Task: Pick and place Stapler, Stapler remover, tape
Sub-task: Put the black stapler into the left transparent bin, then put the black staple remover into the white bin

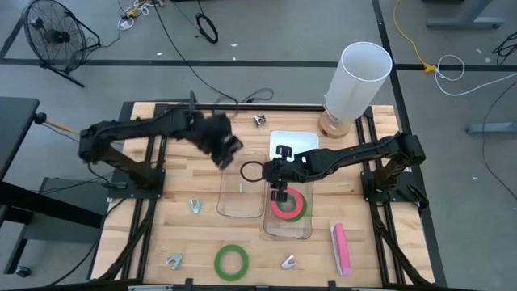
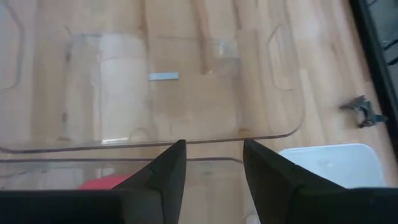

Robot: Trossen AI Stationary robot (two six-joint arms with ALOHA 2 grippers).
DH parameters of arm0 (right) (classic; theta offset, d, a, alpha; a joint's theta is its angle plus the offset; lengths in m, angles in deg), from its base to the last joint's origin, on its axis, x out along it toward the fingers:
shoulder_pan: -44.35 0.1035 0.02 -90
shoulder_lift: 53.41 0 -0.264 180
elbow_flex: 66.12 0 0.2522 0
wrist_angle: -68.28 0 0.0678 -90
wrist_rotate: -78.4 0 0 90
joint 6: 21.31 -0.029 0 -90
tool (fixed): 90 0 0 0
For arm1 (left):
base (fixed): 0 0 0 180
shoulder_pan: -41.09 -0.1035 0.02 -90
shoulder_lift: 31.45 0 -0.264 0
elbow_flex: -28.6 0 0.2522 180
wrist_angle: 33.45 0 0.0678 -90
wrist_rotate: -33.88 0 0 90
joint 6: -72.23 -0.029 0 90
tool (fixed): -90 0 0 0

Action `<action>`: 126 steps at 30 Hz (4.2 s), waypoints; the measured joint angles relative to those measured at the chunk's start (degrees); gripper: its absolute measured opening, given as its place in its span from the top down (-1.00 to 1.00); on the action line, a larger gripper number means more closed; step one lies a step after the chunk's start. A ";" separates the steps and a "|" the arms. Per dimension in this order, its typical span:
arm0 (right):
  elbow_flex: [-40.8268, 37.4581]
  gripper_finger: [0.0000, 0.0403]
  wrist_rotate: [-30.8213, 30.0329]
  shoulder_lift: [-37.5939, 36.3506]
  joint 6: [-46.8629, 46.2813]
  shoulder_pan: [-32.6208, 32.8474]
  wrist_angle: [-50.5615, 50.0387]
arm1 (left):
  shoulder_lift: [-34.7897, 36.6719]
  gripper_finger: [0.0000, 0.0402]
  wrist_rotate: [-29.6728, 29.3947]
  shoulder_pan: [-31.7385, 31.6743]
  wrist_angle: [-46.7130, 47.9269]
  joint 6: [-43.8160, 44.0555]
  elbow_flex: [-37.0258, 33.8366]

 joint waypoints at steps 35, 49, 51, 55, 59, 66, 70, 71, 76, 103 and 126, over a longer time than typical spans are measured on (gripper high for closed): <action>0.00 0.19 -1.89 0.04 -1.68 0.02 -2.33 | -20.09 0.39 -5.95 8.71 -10.11 3.90 -1.86; 0.00 0.19 -2.07 0.04 -1.23 0.00 -7.57 | -20.12 -0.28 -6.60 8.13 -9.55 3.61 -1.97; 0.00 0.19 -2.52 0.04 -1.23 0.00 -8.26 | -20.12 -0.31 -6.63 8.13 -9.60 3.19 -1.97; 0.00 0.19 -3.97 0.04 -1.22 -0.02 -8.86 | -20.08 -0.31 -7.85 8.13 -9.51 0.61 -1.65; 0.00 0.19 -4.01 0.02 -1.38 -0.05 -8.86 | -19.53 -0.25 -7.93 7.80 -8.09 -1.59 1.10; 0.00 0.19 -3.97 0.02 -1.48 -0.15 -9.10 | -17.56 -0.15 -17.07 4.63 -0.04 -8.73 10.00; 0.00 0.19 -3.90 0.07 -1.90 -0.15 -9.61 | -17.23 -0.11 -23.51 -0.74 0.06 -14.22 13.29; 0.00 0.19 -3.78 0.07 -1.92 -0.15 -9.65 | -17.26 -0.10 -23.16 -2.56 -0.23 -16.07 13.44; 0.00 0.19 -3.18 0.07 -3.10 0.38 -10.46 | -17.63 -0.02 -11.46 -13.22 -6.79 -22.43 11.16; 0.00 0.19 -3.53 0.07 0.17 0.26 -8.35 | -35.18 0.12 5.70 -28.85 -36.66 -31.55 9.15; -0.50 0.19 -3.38 0.07 0.51 0.26 -5.48 | -40.10 -0.18 1.05 -24.80 -37.68 -32.39 10.94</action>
